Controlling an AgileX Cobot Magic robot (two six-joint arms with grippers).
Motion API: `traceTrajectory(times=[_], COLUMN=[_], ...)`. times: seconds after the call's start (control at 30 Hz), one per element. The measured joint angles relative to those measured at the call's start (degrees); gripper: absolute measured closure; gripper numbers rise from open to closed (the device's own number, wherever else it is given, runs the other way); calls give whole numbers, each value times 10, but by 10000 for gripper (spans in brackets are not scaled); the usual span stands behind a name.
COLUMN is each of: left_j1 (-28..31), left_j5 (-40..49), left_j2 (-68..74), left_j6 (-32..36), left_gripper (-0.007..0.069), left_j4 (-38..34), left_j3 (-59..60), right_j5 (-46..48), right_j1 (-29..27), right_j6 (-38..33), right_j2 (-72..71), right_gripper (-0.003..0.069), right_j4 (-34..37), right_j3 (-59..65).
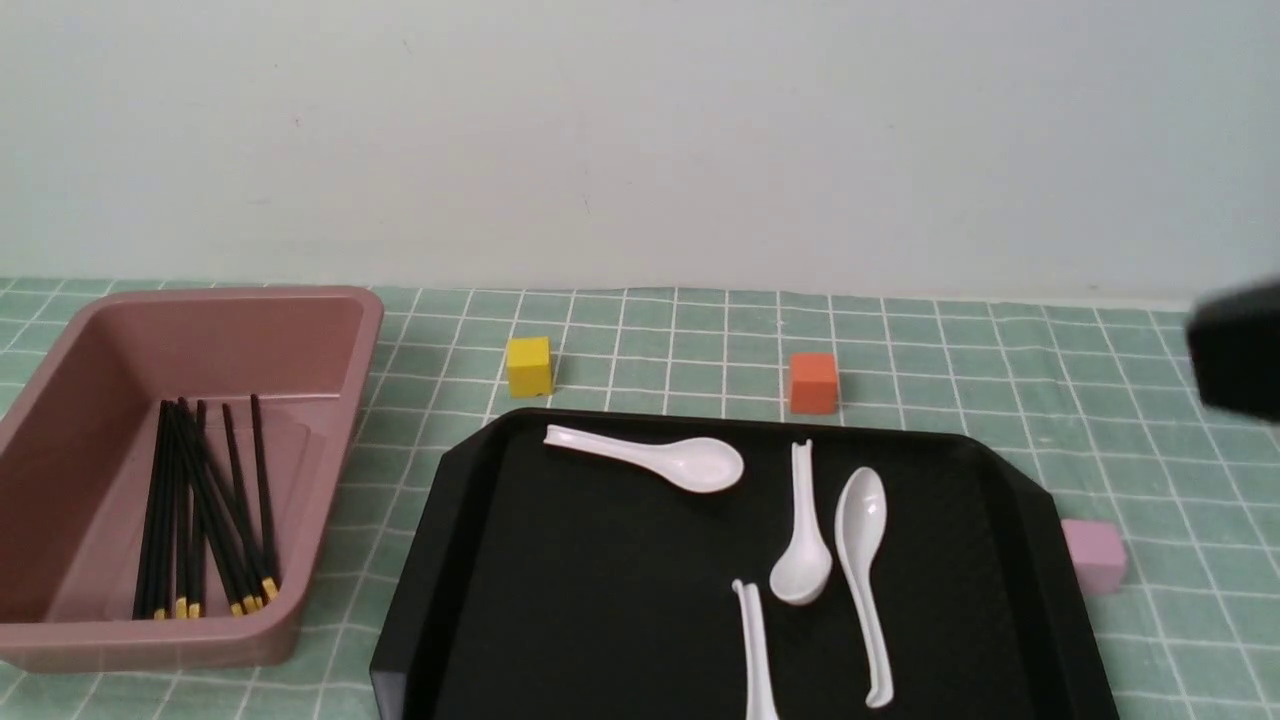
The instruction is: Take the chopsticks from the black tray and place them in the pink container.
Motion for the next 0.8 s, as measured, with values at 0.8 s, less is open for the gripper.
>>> traceTrajectory(times=[0.8], left_j1=[0], left_j5=[0], left_j2=[0], left_j6=[0], left_gripper=[386], left_j4=[0], left_j3=[0], right_j5=[-369], right_j1=[0], right_j6=[20], right_j2=[-178], right_gripper=[653], right_j4=[-30], right_j3=[367])
